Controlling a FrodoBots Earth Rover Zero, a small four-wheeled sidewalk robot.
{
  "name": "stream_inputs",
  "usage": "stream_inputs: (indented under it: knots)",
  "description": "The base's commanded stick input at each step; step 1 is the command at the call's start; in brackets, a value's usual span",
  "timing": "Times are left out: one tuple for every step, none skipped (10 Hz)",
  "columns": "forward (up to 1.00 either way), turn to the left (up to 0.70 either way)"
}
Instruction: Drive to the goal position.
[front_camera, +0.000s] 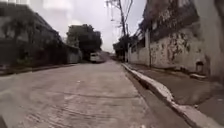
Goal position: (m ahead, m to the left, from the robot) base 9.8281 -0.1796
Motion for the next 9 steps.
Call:
stream_inputs:
  knots:
    - [1.00, 0.00]
    - [1.00, 0.00]
    - [1.00, 0.00]
    - [1.00, 0.00]
    - [1.00, 0.00]
    - [1.00, 0.00]
    - [1.00, 0.00]
    - [1.00, 0.00]
    - [1.00, -0.05]
